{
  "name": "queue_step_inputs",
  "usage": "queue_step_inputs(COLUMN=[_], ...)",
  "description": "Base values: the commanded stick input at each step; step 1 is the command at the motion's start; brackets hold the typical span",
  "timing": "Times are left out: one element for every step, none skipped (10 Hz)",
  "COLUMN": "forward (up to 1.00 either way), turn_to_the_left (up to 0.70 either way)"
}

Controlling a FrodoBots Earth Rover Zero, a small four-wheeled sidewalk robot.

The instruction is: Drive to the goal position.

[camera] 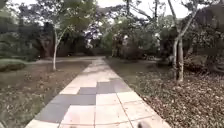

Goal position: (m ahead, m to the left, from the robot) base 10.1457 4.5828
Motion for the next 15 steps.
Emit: queue_step_inputs(forward=[1.0, 1.0, 1.0, 1.0, 1.0, 1.0, 1.0, 1.0, 1.0, 1.0, 1.0, 1.0, 1.0, 1.0, 1.0], turn_to_the_left=[0.03, 0.05, 0.22, 0.4, 0.32, 0.15, 0.02, 0.02, 0.02, 0.02, 0.02, 0.02, 0.02, 0.02, 0.02])
